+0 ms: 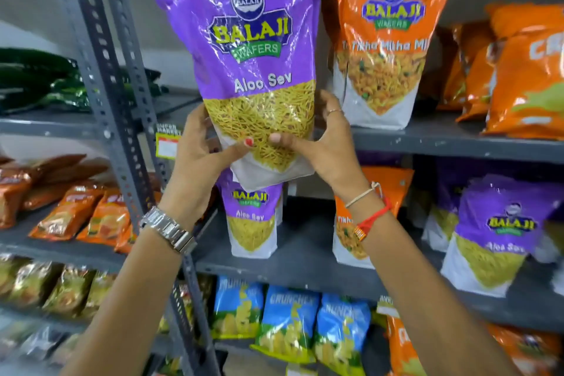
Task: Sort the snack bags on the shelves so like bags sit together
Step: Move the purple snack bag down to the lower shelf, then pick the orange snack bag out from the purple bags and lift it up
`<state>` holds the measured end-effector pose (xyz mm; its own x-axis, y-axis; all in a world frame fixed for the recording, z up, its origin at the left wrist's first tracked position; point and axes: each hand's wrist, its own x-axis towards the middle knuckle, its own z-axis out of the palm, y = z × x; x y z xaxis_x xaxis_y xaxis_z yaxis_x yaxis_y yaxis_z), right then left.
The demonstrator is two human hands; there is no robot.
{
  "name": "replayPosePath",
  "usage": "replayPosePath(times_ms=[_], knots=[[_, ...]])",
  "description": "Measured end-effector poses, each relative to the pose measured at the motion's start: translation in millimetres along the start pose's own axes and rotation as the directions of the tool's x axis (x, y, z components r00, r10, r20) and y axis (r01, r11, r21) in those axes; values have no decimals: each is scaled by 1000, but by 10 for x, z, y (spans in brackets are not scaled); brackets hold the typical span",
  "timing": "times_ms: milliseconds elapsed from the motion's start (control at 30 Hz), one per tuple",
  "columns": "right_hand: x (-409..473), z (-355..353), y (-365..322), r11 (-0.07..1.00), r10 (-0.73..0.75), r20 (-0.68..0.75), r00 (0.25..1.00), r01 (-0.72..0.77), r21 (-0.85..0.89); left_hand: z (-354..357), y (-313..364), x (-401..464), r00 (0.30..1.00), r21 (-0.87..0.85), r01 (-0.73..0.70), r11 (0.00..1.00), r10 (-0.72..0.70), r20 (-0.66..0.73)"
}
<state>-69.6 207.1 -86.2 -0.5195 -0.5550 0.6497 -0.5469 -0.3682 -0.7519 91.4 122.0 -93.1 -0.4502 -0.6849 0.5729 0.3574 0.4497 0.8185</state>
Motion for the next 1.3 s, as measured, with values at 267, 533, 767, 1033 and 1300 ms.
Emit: replayPosePath(times_ms=[267, 533, 767, 1033, 1300], knots=[[-962, -152, 888, 951, 287, 134, 948, -299, 77, 148, -954, -806, 988, 182, 141, 973, -128, -81], [-1382, -251, 1844, 847, 516, 144, 844, -528, 60, 418, -1919, -1128, 965, 423, 254, 870, -258, -48], [-1240, -319, 2382, 785, 605, 170, 778, -618, 35, 631, -2470, -994, 943, 395, 321, 861, -328, -52], [-1122, -251, 2766, 777, 615, 192, 765, -629, 17, 745, -2858, -846, 931, 376, 363, 853, -344, -117], [-1296, -444, 2689, 908, 390, -441, 809, -418, 36, 1075, -2688, -1138, 985, 539, 6, 842, 88, -148]])
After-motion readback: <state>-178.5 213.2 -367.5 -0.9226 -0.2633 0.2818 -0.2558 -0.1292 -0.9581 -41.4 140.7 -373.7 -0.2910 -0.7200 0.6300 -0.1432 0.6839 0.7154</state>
